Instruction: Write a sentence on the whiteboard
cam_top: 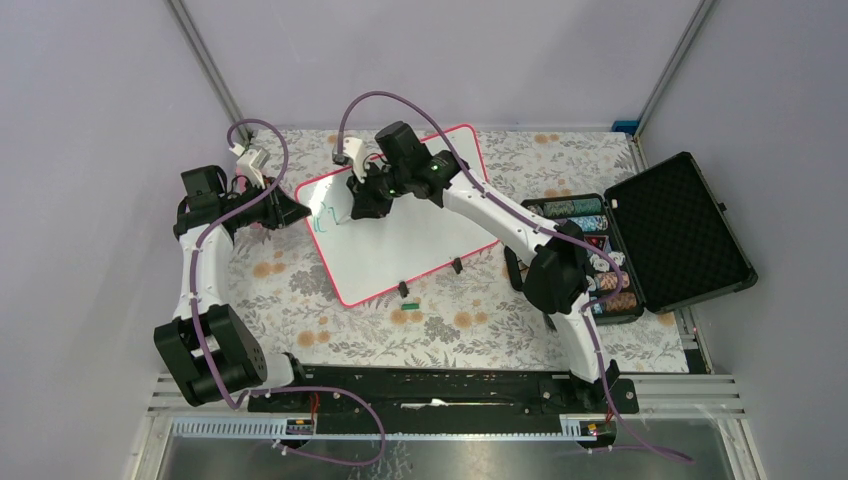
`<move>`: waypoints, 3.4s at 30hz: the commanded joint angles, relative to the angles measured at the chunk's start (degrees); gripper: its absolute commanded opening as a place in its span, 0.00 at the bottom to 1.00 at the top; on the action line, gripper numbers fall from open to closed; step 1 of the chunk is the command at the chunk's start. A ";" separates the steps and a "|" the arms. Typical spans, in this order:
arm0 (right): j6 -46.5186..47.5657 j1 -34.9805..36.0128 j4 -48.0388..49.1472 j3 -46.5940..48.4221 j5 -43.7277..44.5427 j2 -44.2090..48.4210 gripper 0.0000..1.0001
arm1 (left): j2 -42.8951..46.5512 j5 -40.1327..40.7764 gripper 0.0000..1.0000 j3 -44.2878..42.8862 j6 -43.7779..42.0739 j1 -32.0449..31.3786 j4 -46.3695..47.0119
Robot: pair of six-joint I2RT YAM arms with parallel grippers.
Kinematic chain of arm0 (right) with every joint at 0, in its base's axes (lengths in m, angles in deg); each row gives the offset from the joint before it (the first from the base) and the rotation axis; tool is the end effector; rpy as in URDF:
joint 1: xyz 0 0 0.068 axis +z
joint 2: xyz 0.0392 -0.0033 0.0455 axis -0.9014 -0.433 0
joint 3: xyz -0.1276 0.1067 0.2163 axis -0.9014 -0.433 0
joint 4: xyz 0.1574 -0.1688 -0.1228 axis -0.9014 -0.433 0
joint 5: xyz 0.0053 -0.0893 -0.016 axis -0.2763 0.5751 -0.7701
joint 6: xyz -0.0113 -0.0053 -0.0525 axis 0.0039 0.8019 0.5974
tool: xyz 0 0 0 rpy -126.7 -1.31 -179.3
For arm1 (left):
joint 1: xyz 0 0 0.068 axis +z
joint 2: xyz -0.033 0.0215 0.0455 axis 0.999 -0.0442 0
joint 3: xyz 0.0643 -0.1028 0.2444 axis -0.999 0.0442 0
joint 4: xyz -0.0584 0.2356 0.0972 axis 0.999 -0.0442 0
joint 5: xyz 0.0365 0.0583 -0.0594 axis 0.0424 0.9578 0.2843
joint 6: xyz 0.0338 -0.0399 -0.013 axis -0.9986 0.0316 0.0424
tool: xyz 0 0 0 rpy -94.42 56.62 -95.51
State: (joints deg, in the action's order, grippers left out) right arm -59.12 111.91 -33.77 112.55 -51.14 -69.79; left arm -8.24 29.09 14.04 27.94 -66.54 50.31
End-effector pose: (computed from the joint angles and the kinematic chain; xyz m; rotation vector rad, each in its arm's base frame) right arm 0.3278 0.3855 0.3364 -1.4033 1.6256 0.8850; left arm 0.2662 0.0694 0.3054 0.3048 2.0302 -0.8376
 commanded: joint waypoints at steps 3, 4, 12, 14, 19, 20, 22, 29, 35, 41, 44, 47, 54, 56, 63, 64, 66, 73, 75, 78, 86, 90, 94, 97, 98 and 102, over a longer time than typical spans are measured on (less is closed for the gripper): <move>2.38 -0.18 0.11 -1.95 3.50 2.49 0.00 | 0.78 -2.36 0.00 -0.70 -2.01 -0.94 0.70; 2.48 -0.20 0.07 -2.03 3.61 2.64 0.00 | 0.77 -2.36 0.00 -0.72 -2.01 -0.92 0.70; 3.18 -0.20 -1.78 1.72 4.77 3.14 0.00 | 0.86 -2.38 0.00 -0.87 -1.92 -0.93 0.70; 2.99 -0.22 -2.98 3.63 4.09 2.77 0.00 | 0.84 -2.41 0.00 -0.89 -1.84 -0.97 0.70; 1.07 -0.20 -4.71 6.38 1.10 3.17 0.00 | 0.95 -2.44 0.00 -0.74 -1.91 -1.04 0.70; 0.86 -0.20 -4.78 6.38 0.85 3.30 0.00 | 0.95 -2.43 0.00 -0.74 -1.94 -1.07 0.70; 0.82 -0.20 -4.73 6.55 0.76 3.31 0.00 | 0.95 -2.36 0.00 -0.75 -1.94 -1.10 0.70; 0.88 -0.20 -4.72 10.34 2.33 1.04 0.00 | 0.95 -2.45 0.00 -0.73 -1.98 -1.28 0.71; -0.04 -0.20 -4.73 14.00 2.24 -1.22 0.00 | 1.12 -2.44 0.00 -0.74 -2.01 -1.24 0.70; 0.16 -0.11 -4.72 14.03 2.18 -2.18 0.00 | 1.09 -2.36 0.00 -0.74 -2.10 -1.24 0.70; 0.37 -0.12 -4.72 14.33 2.38 -2.59 0.00 | 1.11 -2.41 0.00 -0.74 -2.18 -1.29 0.73; 0.32 -0.17 -4.77 15.09 2.73 -3.18 0.00 | 1.12 -2.53 0.00 -0.64 -2.15 -1.34 0.69; -0.03 -0.12 -4.72 16.84 3.63 -4.67 0.00 | 1.21 -2.39 0.00 -0.52 -2.22 -1.36 0.71; 0.03 -0.11 -4.75 17.23 3.98 -5.05 0.00 | 1.26 -2.37 0.00 -0.56 -2.19 -1.37 0.70; 0.50 -0.16 -4.85 16.01 5.47 -4.68 0.00 | 1.17 -2.21 0.00 -0.56 -2.27 -1.33 0.70; 0.66 -0.13 -4.86 15.64 5.56 -4.45 0.00 | 1.13 -2.17 0.00 -0.56 -2.19 -1.37 0.72; 0.98 -0.11 -4.81 14.81 5.57 -3.96 0.00 | 1.12 -2.19 0.00 -0.65 -2.19 -1.34 0.70; 1.53 -0.11 -5.73 12.41 4.35 -2.01 0.00 | 1.12 -1.87 0.00 -0.47 -2.19 -1.33 0.69; 1.69 -0.16 -6.44 12.19 4.41 -1.52 0.00 | 1.16 -1.91 0.00 -0.56 -2.11 -1.33 0.70; 1.43 -0.18 -6.46 11.31 3.61 -0.09 0.00 | 1.21 -2.02 0.00 -0.56 -2.01 -1.38 0.70; -2.43 -2.16 -4.58 11.34 -0.34 3.22 0.00 | 1.16 -2.10 0.00 -0.47 -2.01 -1.37 0.70; -1.33 -2.58 -4.54 8.03 0.07 3.97 0.00 | 1.37 -2.11 0.00 -0.48 -2.01 -1.37 0.69; -0.13 -2.58 -4.48 4.84 0.99 4.37 0.00 | 1.48 -2.10 0.00 -0.41 -2.01 -1.35 0.70; 0.11 -2.62 -4.41 4.19 1.22 4.06 0.00 | 1.39 -2.31 0.00 -0.36 -2.07 -1.33 0.75; 0.12 -2.58 -4.37 4.25 1.32 3.89 0.00 | 1.37 -2.42 0.00 -0.38 -2.07 -1.39 0.77; -0.23 -2.58 -3.25 4.47 2.11 3.25 0.00 | 1.39 -2.37 0.00 -0.39 -2.09 -1.36 0.74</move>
State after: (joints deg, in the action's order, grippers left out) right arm -59.80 109.33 -38.93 116.24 -49.88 -67.94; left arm -8.19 28.90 14.04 27.98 -66.78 50.33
